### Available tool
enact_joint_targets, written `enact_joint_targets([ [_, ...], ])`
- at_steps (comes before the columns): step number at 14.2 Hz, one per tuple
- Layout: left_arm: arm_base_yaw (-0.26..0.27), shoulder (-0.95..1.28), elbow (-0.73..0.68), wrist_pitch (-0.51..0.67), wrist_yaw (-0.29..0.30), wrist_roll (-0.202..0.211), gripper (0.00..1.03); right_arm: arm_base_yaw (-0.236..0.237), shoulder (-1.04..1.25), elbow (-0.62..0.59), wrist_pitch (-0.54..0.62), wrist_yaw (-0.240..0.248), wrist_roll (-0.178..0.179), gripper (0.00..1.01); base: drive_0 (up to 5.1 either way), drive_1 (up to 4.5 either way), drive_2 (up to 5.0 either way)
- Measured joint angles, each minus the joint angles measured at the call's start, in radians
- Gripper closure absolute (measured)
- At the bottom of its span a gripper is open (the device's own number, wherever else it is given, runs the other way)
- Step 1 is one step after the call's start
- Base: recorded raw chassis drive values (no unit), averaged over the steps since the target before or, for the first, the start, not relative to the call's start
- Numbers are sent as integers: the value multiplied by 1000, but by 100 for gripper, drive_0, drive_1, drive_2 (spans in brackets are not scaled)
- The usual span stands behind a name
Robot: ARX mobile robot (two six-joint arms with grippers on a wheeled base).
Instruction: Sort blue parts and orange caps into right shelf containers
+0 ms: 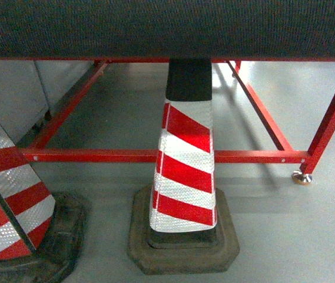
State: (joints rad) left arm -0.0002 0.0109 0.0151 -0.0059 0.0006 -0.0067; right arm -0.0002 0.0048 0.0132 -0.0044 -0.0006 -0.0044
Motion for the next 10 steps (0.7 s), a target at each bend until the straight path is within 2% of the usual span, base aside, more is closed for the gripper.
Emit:
enact_joint_targets([
  [10,0,0,0,1,-1,7,5,0,0,0,0,0,4,3,0,0,0],
])
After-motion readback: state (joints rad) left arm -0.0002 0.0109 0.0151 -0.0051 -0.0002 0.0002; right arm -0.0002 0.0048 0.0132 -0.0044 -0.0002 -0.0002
